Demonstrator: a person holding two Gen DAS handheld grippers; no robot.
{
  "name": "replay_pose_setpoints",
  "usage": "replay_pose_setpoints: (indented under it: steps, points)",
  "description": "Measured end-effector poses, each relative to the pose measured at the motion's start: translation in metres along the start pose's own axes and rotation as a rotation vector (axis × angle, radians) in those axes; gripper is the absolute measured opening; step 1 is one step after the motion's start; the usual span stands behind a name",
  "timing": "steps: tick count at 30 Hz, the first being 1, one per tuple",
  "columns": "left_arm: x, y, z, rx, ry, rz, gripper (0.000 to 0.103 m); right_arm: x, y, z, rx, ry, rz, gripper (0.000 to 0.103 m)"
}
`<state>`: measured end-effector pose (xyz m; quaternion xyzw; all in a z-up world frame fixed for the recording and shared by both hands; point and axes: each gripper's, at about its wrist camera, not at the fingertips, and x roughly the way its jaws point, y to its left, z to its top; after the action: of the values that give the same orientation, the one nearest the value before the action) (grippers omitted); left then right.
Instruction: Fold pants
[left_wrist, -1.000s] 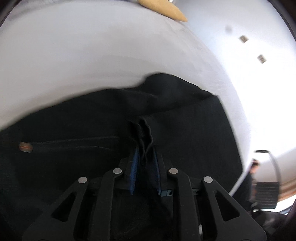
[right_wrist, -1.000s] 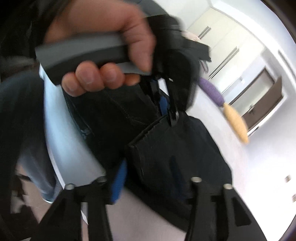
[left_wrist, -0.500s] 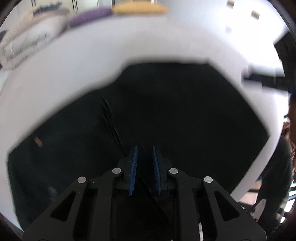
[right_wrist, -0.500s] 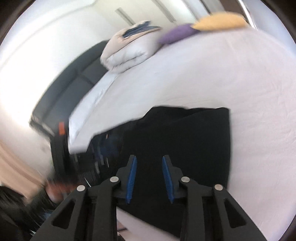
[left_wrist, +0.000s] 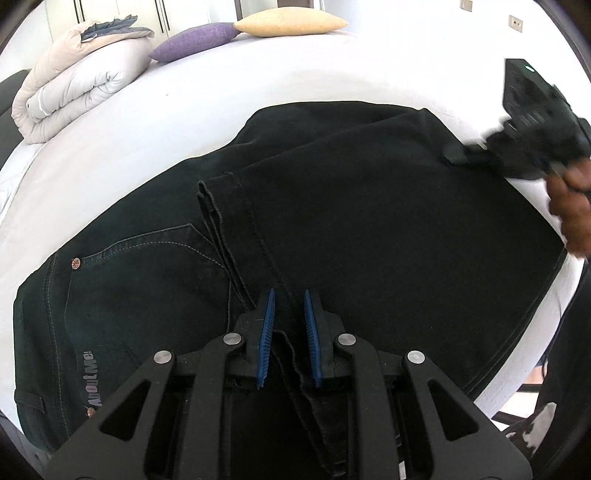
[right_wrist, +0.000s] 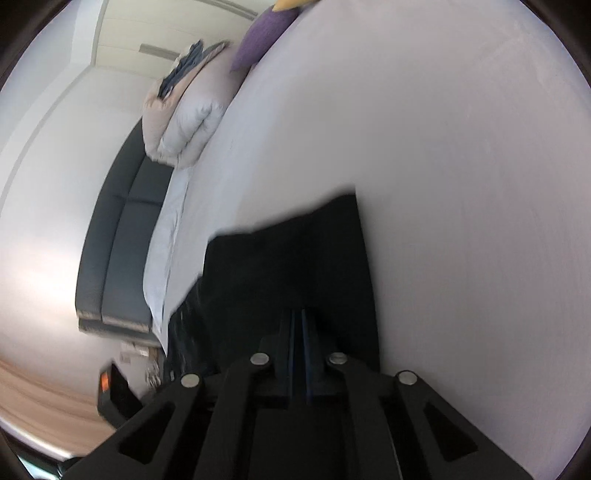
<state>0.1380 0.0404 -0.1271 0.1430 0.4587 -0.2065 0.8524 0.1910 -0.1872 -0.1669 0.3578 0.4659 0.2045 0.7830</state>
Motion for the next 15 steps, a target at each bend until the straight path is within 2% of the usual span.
replay_pose_setpoints:
  steps: [8,15]
  points:
    - [0.001,0.009,-0.002,-0.012,-0.008,-0.008,0.016,-0.022,0.006,-0.066,-0.032,0.057,0.021,0.005]
    - [-0.001,0.008,-0.008,-0.026,-0.023,-0.015,0.016,-0.044,0.011,-0.110,-0.007,0.020,0.007,0.005]
